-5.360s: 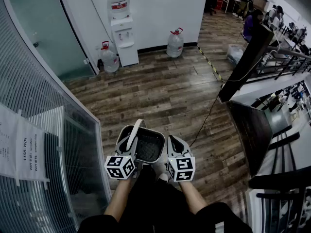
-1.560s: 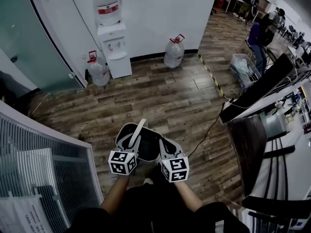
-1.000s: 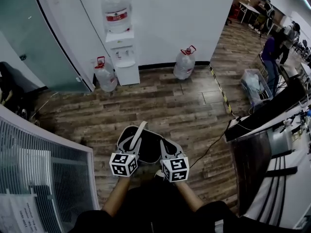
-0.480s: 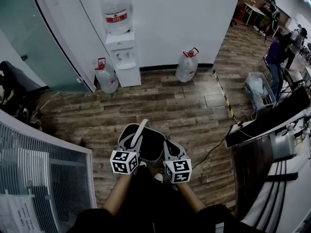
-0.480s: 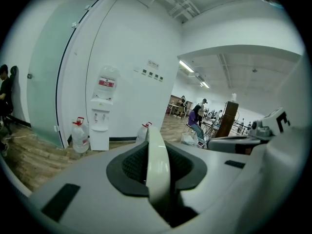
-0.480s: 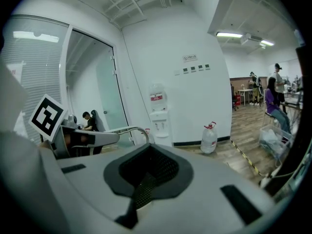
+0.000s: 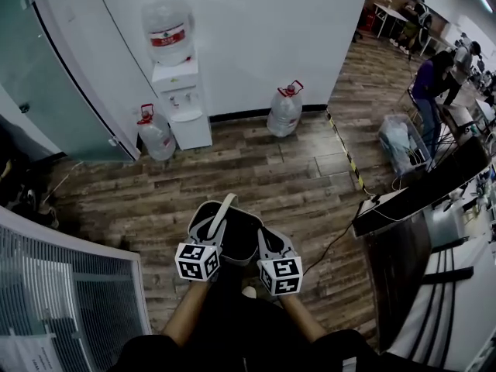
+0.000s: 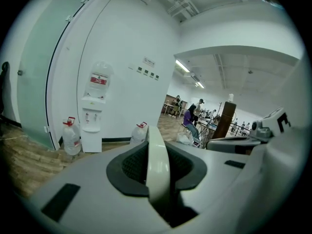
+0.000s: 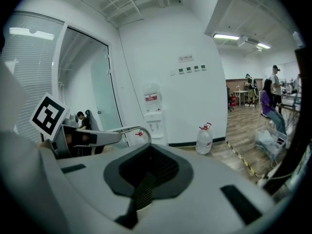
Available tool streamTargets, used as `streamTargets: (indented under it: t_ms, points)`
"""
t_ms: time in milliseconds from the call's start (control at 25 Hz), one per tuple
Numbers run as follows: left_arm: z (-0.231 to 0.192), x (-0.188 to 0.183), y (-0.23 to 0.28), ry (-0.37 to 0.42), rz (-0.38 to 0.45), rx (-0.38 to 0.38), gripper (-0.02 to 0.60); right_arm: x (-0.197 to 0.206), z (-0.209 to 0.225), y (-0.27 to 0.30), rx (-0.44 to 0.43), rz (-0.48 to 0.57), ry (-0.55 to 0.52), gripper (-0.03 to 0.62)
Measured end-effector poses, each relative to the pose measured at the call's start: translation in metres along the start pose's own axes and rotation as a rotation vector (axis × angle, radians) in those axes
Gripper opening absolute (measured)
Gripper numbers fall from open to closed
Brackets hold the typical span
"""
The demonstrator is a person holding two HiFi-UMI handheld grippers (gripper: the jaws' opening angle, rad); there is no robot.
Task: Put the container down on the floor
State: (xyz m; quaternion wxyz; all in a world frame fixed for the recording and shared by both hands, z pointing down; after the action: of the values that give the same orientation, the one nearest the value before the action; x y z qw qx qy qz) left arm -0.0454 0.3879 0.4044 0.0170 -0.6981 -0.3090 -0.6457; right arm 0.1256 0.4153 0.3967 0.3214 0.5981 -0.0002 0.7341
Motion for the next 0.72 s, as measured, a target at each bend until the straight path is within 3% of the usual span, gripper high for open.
streamTargets:
  t_ms: [720]
  points:
    - [-0.073,-0.043,0.103,0.011,-0.023,0.079,0.086,-0.065,0.023,0.125,0.052,-0.024,-0.015,0.011]
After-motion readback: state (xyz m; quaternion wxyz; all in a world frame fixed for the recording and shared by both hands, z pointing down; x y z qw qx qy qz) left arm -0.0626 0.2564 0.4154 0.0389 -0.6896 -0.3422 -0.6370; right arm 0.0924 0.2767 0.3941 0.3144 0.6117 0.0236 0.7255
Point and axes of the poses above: the fingertips, and each gripper's own axes: y forward along the fingers, z to its right, x out of its underside, the point moved 6 cm from there along -y, backward along the fingers, and after that the axes turned 7 degrees about y, right-handed, at the moved point
